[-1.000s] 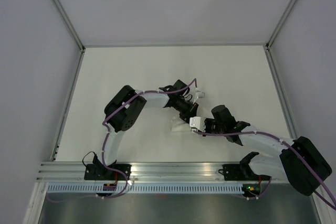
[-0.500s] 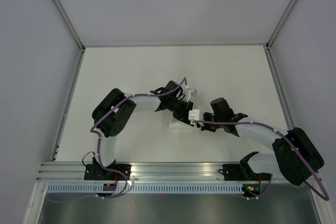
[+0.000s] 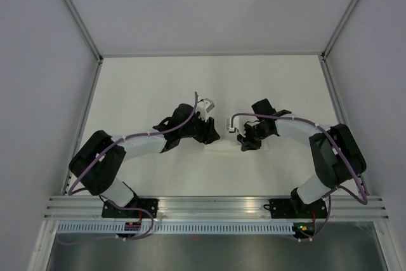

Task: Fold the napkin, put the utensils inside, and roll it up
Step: Roll the napkin at the center of the board.

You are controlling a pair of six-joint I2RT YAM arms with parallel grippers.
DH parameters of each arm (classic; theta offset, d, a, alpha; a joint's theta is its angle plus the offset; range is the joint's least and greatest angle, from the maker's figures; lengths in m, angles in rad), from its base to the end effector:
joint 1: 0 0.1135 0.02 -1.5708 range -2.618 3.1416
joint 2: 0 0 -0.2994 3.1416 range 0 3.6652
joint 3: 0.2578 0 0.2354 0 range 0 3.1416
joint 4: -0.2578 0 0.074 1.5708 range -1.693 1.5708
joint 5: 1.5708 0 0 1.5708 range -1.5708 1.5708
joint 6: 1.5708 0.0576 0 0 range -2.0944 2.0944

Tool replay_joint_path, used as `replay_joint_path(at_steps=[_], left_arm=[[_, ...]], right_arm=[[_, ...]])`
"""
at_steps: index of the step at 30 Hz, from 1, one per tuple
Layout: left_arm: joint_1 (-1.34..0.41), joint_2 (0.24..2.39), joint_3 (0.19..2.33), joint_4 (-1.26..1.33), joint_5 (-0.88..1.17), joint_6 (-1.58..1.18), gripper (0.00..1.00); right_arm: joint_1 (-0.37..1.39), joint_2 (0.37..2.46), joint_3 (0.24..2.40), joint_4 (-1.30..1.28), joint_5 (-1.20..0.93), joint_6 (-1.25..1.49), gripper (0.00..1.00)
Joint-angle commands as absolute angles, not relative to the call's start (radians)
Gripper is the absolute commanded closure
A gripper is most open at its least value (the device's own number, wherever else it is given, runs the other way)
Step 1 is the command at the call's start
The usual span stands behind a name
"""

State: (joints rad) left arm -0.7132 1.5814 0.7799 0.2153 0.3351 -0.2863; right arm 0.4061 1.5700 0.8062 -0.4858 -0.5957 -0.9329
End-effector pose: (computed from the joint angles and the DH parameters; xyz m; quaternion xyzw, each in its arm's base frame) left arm 0.2384 -0.2313 0.2201 0.2611 0.8325 -0.3523 0.3386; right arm 0.2298 0.1340 0.1833 -0.6224 0.7108 0.2399 0.2230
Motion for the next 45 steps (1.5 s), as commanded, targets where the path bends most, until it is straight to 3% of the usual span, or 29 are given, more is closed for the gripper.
replay_joint_path(at_steps=[1, 3, 10, 16, 29, 32, 34, 35, 38, 41, 43, 45], left_arm=[[-0.747, 1.468, 0.654, 0.464, 0.187, -0.203, 0.5], [-0.825, 1.43, 0.592, 0.588, 0.041, -0.126, 0.45], [-1.026, 1.488, 0.54, 0.724, -0.162, 0.241, 0.39], [-1.115, 1.664, 0.6, 0.753, -0.17, 0.489, 0.33], [-1.123, 1.871, 0.724, 0.703, -0.178, 0.706, 0.31], [-1.12, 1.89, 0.736, 0.648, -0.158, 0.686, 0.36], [-1.114, 1.894, 0.767, 0.557, -0.13, 0.629, 0.46], [-1.109, 1.898, 0.775, 0.533, -0.109, 0.591, 0.61], [-1.108, 1.902, 0.79, 0.471, -0.069, 0.53, 0.79], [-1.108, 1.908, 0.796, 0.42, -0.028, 0.479, 0.89], [-1.108, 1.91, 0.802, 0.402, -0.006, 0.456, 0.92], [-1.101, 1.913, 0.81, 0.362, 0.046, 0.424, 0.96]], right_arm=[[0.391, 1.699, 0.859, -0.641, -0.65, -0.997, 0.9], [0.38, 1.745, 0.911, -0.682, -0.661, -1.014, 0.9], [0.35, 1.927, 1.034, -0.784, -0.699, -1.043, 0.9], [0.325, 2.0, 1.089, -0.827, -0.693, -1.049, 0.89], [0.31, 2.031, 1.115, -0.851, -0.689, -1.052, 0.89], [0.305, 2.039, 1.121, -0.857, -0.692, -1.052, 0.9], [0.305, 2.04, 1.121, -0.857, -0.692, -1.054, 0.9], [0.304, 2.04, 1.12, -0.856, -0.693, -1.054, 0.9], [0.301, 2.036, 1.12, -0.858, -0.696, -1.055, 0.9], [0.298, 2.03, 1.12, -0.864, -0.699, -1.055, 0.89], [0.295, 2.02, 1.115, -0.864, -0.704, -1.055, 0.84], [0.293, 1.996, 1.112, -0.867, -0.71, -1.054, 0.72]])
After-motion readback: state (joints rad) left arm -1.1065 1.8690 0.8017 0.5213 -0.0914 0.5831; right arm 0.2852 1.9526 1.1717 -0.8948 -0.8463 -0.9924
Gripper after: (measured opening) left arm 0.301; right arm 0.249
